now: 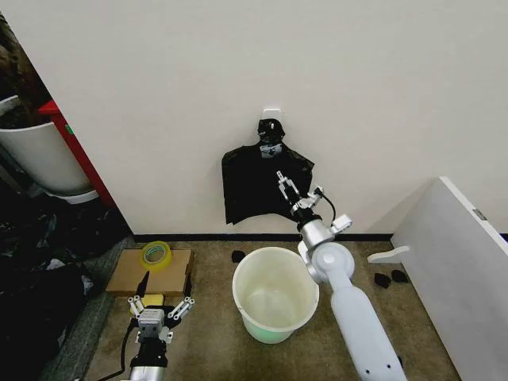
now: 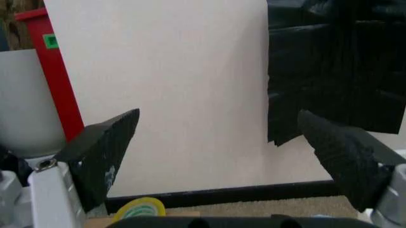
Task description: Place the garbage bag over the trash bin.
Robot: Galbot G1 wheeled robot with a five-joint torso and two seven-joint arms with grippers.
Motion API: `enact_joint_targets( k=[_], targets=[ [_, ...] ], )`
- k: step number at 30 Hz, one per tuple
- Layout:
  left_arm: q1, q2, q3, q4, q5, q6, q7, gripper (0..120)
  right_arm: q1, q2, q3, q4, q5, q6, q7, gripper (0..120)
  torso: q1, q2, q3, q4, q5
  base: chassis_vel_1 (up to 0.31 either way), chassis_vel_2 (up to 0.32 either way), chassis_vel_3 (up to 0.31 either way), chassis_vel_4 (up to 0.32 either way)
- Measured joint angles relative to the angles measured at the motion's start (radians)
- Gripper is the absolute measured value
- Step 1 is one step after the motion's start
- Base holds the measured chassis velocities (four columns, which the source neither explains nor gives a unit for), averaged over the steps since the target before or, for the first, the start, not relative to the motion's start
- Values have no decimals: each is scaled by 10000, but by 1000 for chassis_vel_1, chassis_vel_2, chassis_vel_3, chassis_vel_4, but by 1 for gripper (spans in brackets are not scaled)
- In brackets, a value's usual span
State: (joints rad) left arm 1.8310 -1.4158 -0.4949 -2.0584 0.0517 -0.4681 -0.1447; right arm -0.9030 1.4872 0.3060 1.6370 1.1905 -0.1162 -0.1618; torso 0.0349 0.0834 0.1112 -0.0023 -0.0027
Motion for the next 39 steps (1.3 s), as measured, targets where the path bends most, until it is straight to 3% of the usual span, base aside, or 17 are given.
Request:
enact_joint_targets(
  k=[6, 12, 14, 18, 23, 26, 28, 31, 39],
  targets=[
    [54, -79, 23, -10, 98, -37, -43, 98, 711, 685, 430, -538, -70, 3, 19, 96, 0, 0, -1, 0, 0, 0, 0, 0, 0],
    [14, -68, 7, -6, 101, -35, -62, 98, 1063, 1177, 592, -950, -301, 59, 25, 72, 0, 0, -1, 0, 0, 0, 0, 0, 0],
    [7, -69, 14, 1, 101, -33, -63, 98, 1075, 1192, 609, -963, -312, 61, 25, 69, 0, 0, -1, 0, 0, 0, 0, 0, 0],
    [-35, -58, 39, 70, 101, -29, -72, 98, 1080, 1203, 641, -1048, -457, 72, -54, 49, 0, 0, -1, 0, 1, 0, 0, 0, 0],
    [-66, -33, 66, 120, 103, -33, -85, 98, 1122, 1206, 616, -1127, -564, 81, -120, 36, 0, 0, -1, 0, 1, 0, 0, 0, 0],
    [-89, -27, 90, 127, 116, -37, -87, 98, 1242, 1208, 616, -1160, -585, 94, -129, 21, 0, 0, -1, 0, 0, 0, 0, 0, 0],
    [-89, -25, 95, 127, 126, -41, -88, 98, 1256, 1208, 616, -1160, -586, 96, -130, 21, 0, 0, -1, 0, 1, 0, 0, 0, 0],
    [-47, -4, 136, 160, 233, -107, -93, 98, 1333, 1226, 606, -1146, -592, 102, -133, 3, 0, 0, -1, 0, 0, 0, 0, 0, 0],
    [-80, -20, 160, 194, 244, -134, -120, 98, 867, 1220, 442, -694, -755, 104, -134, 0, 0, 0, -1, -1, 1, 0, 0, 0, 0]
  ],
)
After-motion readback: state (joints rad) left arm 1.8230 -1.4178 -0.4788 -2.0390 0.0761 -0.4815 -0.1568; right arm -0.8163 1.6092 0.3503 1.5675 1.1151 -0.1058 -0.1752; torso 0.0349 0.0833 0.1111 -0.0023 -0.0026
